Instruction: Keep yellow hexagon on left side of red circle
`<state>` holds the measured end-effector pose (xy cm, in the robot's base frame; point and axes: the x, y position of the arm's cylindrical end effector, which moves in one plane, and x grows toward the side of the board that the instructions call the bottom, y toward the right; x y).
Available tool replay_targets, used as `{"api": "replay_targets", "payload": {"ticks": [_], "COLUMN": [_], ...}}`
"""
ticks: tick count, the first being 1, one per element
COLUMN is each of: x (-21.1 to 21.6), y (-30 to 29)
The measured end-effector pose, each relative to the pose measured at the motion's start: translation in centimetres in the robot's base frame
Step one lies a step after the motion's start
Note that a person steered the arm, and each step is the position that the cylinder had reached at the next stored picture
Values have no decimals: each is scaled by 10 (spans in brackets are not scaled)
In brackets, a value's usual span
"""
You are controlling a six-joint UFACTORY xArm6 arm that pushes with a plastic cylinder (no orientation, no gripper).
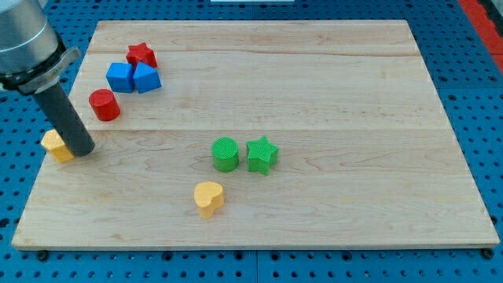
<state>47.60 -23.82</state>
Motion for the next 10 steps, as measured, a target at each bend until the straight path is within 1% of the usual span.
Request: {"api": "replay_targets", "payload": {"ticks": [2,3,4,5,6,7,9,10], "x": [-24,-12,35,93,93,83,-2,-29], "y": [-1,3,-32,-66,-66,-67,-67,-67]}}
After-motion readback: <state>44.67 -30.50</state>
